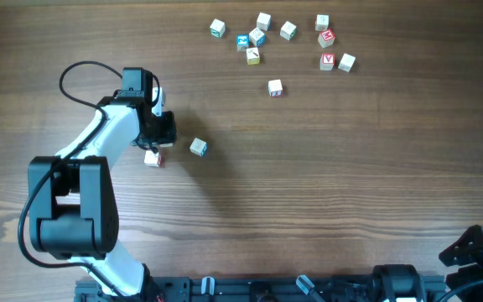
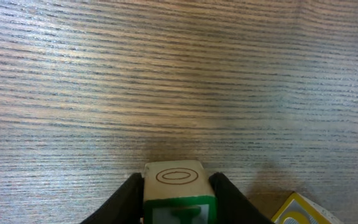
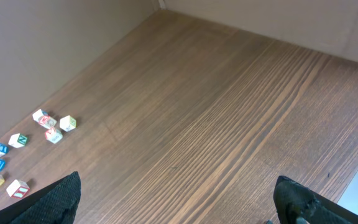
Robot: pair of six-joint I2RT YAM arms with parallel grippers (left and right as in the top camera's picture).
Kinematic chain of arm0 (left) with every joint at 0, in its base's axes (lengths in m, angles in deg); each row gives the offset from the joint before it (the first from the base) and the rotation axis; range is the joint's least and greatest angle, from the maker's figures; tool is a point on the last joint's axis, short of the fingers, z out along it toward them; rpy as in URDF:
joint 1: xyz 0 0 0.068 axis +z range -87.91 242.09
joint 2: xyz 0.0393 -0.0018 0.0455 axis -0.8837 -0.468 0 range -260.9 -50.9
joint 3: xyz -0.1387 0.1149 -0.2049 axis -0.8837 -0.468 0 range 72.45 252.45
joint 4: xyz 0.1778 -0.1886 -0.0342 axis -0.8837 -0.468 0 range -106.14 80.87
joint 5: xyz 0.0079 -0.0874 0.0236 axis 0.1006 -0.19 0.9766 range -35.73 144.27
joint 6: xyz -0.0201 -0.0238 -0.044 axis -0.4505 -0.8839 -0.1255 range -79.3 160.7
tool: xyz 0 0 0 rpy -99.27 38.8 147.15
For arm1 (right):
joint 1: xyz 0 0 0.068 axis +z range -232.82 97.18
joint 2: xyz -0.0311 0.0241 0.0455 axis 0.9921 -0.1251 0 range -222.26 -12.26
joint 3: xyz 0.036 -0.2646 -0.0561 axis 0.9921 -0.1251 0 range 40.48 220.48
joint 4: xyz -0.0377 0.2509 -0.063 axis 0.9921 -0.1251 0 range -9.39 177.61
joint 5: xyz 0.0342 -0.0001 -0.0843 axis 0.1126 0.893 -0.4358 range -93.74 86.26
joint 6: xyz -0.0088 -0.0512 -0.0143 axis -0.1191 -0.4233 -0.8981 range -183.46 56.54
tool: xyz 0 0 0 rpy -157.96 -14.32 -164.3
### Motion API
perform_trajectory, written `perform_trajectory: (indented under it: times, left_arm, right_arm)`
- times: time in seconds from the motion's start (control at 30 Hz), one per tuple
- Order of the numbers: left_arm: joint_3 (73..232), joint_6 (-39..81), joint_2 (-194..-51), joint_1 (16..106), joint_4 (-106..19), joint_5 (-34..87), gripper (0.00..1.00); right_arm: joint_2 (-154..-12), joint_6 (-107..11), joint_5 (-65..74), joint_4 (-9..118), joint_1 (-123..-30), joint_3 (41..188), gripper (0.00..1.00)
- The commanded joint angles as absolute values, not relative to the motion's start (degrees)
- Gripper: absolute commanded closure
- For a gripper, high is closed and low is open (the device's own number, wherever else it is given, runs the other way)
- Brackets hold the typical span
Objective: Form a tower
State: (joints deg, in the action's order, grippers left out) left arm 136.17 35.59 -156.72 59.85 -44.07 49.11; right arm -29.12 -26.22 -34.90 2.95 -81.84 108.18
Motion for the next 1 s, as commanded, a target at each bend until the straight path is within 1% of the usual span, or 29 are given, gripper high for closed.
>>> perform_trajectory:
  times: [0.0,0.07,0.2,0.3,0.37,0.4,0.43,0.47,0.5,0.57,0.63,0.67,0.7,0.73,0.77,0.8,0.97]
  left_arm:
    - [137.16,35.99,-156.87,60.01,-43.16,51.47,0.73]
    - [139.28,36.05,-155.19,60.01,-43.70,56.14,0.76]
    - [148.17,38.09,-148.02,60.01,-49.28,56.93,0.77]
    - [150.40,38.13,-139.10,60.03,-57.71,56.95,0.69]
    - [150.40,40.36,-137.09,60.07,-63.66,56.93,0.69]
    - [150.38,41.52,-137.03,60.14,-66.94,57.39,0.70]
    - [150.05,42.20,-137.33,60.31,-69.47,57.67,0.74]
    - [149.09,42.20,-137.81,60.75,-70.87,57.61,0.76]
    - [147.63,42.20,-138.12,61.19,-71.13,57.63,0.75]
    - [143.63,42.20,-138.25,62.10,-69.71,57.61,0.71]
    - [138.66,42.20,-138.25,63.04,-64.68,57.59,0.72]
    - [136.24,42.22,-138.25,63.24,-61.34,57.59,0.77]
    - [134.42,42.48,-138.27,63.22,-58.72,57.54,0.84]
    - [132.87,43.27,-138.29,63.22,-57.17,57.06,0.89]
    - [131.65,44.34,-138.29,63.22,-56.16,55.75,0.89]
    - [130.56,45.28,-138.29,63.22,-55.50,54.44,0.85]
    - [128.48,47.44,-138.36,63.22,-52.58,53.02,0.84]
  right_arm:
    - [-28.80,-25.92,-35.84,3.08,-82.04,108.36,0.00]
    - [-28.80,-25.92,-35.84,3.08,-82.04,108.36,0.00]
    - [-28.80,-25.92,-35.84,3.08,-82.04,108.36,0.00]
    - [-28.80,-25.92,-35.84,3.08,-82.04,108.36,0.00]
    - [-28.80,-25.92,-35.84,3.08,-82.04,108.36,0.00]
    - [-28.80,-25.92,-35.84,3.08,-82.04,108.36,0.00]
    - [-28.80,-25.92,-35.84,3.08,-82.04,108.36,0.00]
    - [-28.80,-25.94,-35.84,3.08,-82.04,108.36,0.00]
    - [-28.80,-25.94,-35.84,3.08,-82.04,108.36,0.00]
    - [-28.80,-25.92,-35.84,3.08,-82.04,108.36,0.00]
    - [-28.80,-25.92,-35.84,3.08,-82.04,108.36,0.00]
    - [-28.80,-25.92,-35.84,3.08,-82.04,108.36,0.00]
    - [-28.80,-25.92,-35.84,3.08,-82.04,108.36,0.00]
    - [-28.80,-25.94,-35.84,3.08,-82.04,108.36,0.00]
    - [-28.80,-25.94,-35.84,3.08,-82.04,108.36,0.00]
    - [-28.77,-25.92,-35.84,3.08,-82.04,108.36,0.00]
    - [-28.80,-25.92,-35.84,3.08,-82.04,108.36,0.00]
